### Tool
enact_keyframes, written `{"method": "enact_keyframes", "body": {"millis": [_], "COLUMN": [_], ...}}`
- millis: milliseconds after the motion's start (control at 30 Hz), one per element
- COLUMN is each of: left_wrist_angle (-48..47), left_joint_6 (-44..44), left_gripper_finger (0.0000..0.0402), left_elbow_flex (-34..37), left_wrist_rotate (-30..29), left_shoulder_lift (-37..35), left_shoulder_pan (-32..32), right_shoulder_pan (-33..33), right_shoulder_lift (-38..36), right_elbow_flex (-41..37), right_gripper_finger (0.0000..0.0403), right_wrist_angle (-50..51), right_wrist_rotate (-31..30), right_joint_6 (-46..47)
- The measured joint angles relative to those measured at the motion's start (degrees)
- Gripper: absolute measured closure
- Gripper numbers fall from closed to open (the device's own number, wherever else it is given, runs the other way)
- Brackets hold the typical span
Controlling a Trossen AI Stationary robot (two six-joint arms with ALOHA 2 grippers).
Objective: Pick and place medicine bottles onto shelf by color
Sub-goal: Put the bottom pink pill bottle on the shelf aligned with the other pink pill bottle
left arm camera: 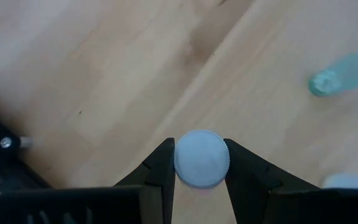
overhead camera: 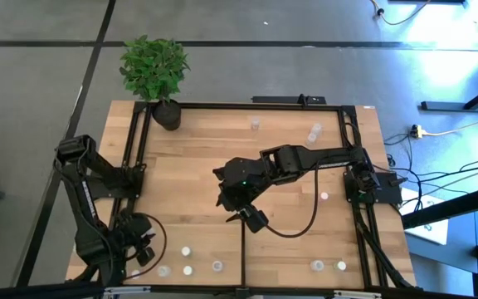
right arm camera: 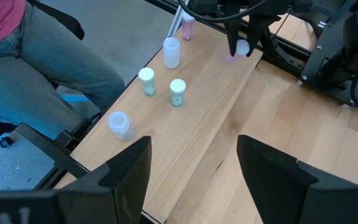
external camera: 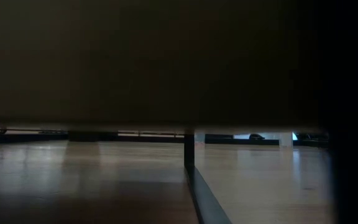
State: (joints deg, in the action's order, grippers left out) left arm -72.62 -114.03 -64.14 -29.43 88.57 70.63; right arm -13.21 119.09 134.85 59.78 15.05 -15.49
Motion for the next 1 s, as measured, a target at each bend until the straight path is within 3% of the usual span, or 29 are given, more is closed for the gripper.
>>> {"method": "enact_keyframes", "body": {"millis": [267, 700, 1000], "left_wrist_angle": [-2.5, -7.4, -8.3], "left_joint_6": [-2.8, 8.0, 13.2], "left_gripper_finger": [0.0301, 0.0301, 0.0301], "left_elbow_flex": [0.0, -4.1, -8.3], "left_wrist_rotate": [0.0, -3.1, -6.5], "left_shoulder_lift": [0.8, 0.7, 0.7], "left_shoulder_pan": [-0.5, -3.7, -0.9], "right_shoulder_pan": [0.0, 0.0, 0.0], "right_shoulder_lift": [0.0, 0.0, 0.0], "right_elbow_flex": [0.0, 0.0, 0.0], "right_gripper_finger": [0.0163, 0.0163, 0.0163], "right_wrist_angle": [0.0, -0.3, -0.3], "right_wrist_rotate": [0.0, 0.0, 0.0], "right_joint_6": [0.0, 0.0, 0.0]}}
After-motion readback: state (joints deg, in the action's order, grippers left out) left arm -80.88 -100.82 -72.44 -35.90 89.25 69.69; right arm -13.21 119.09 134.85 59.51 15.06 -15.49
